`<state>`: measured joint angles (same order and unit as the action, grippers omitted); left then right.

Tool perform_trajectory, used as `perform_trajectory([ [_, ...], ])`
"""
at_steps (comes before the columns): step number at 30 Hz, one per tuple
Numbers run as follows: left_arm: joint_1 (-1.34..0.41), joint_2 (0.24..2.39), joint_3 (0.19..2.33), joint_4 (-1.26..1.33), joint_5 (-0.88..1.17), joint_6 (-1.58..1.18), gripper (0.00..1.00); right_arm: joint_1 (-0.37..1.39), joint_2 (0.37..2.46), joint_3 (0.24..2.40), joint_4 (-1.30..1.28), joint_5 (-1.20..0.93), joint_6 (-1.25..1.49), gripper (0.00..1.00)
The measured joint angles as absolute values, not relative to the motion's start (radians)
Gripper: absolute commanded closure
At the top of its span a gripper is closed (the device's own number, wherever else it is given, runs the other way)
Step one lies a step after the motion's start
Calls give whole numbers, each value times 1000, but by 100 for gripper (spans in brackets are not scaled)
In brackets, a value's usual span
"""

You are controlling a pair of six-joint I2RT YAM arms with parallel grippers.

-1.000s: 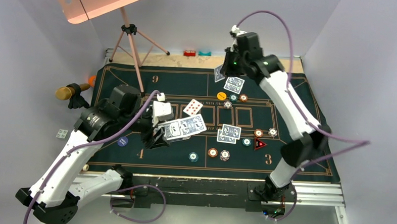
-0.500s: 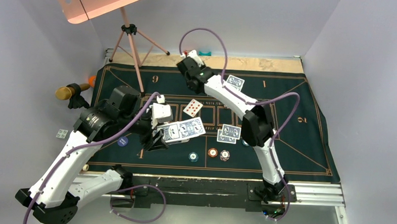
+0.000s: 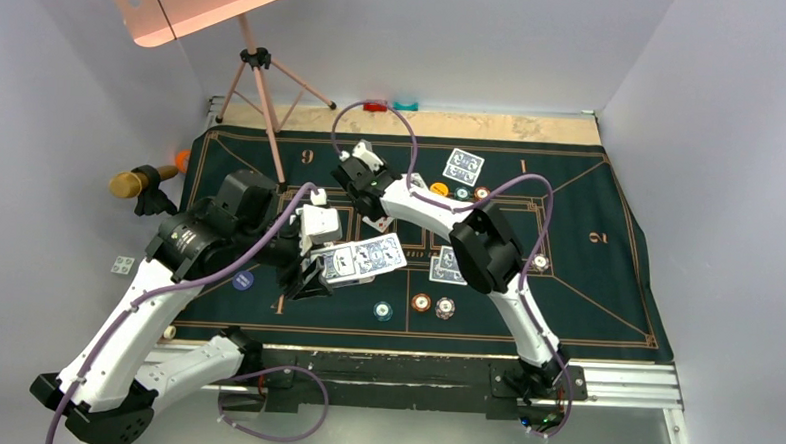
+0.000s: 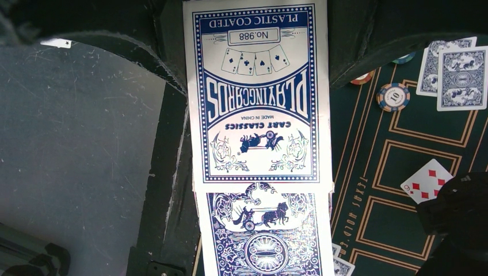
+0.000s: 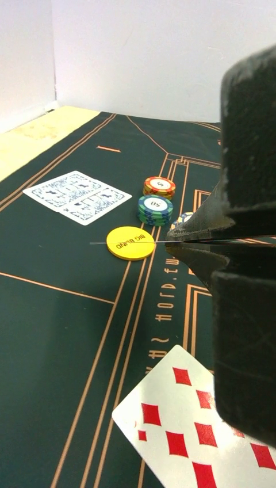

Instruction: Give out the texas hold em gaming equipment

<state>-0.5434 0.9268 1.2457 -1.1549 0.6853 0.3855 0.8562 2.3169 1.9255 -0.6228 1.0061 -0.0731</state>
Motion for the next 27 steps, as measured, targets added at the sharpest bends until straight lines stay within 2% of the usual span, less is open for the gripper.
perform_trajectory([
  [14,-543,940,1258,-1155,696,385,100,883,2317,1835,-604,892,7,92],
  [27,-543,941,1258,-1155,695,385,100,894,2295,1753,-579,735,93,91],
])
